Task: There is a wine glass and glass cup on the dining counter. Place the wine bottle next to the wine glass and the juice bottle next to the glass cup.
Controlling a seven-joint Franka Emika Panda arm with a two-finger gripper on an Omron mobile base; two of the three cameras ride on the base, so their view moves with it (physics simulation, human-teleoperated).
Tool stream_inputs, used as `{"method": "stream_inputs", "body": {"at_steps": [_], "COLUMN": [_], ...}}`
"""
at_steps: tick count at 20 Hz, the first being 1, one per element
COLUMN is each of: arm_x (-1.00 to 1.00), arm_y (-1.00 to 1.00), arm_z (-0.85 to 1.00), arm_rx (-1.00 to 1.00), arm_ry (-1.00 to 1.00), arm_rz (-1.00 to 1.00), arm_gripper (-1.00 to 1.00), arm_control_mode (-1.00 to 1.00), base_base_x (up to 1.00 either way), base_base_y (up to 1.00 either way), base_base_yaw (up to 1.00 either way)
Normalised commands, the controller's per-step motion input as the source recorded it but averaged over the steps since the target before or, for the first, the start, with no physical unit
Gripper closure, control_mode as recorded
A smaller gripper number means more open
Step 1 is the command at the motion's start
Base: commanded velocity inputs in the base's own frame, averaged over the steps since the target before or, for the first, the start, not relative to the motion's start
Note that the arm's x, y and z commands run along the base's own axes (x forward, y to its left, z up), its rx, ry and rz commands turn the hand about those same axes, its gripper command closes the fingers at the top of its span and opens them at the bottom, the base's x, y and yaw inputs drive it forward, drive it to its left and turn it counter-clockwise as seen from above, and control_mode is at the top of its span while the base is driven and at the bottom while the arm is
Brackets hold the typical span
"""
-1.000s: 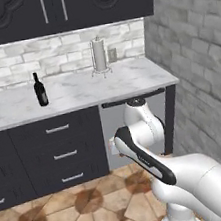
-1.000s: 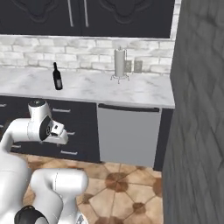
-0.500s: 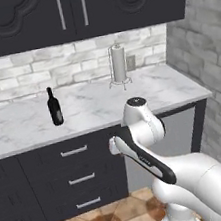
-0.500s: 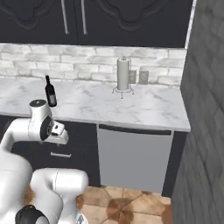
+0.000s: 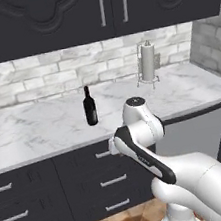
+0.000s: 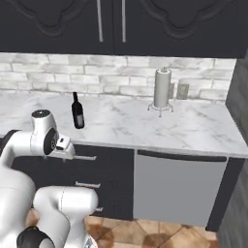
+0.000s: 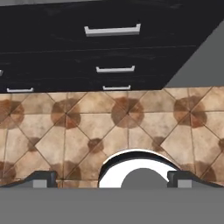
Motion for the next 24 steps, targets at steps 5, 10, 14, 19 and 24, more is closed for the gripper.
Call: {"method": "stream_inputs", "body": {"at_steps": [5, 10, 14, 19, 24], "arm_x": [0.00, 0.00, 0.00, 0.00, 0.00], "arm_y": [0.00, 0.00, 0.00, 0.00, 0.00], "arm_z": [0.00, 0.00, 0.00, 0.00, 0.00], "arm_rx": [0.00, 0.00, 0.00, 0.00, 0.00], "arm_ry": [0.00, 0.00, 0.00, 0.00, 0.00], "arm_rz": [0.00, 0.00, 0.00, 0.00, 0.00], "arm_gripper": [-1.00, -1.00, -1.00, -1.00, -1.00], "arm_control_mode": [1.00, 1.00, 1.00, 1.00, 1.00], "base_base_x": [0.57, 0.52, 0.49, 0.58, 0.18], "base_base_y": [0.62, 0.67, 0.61, 0.47, 0.19], "base_base_yaw": [-0.15, -0.09, -0.08, -0.05, -0.04]}}
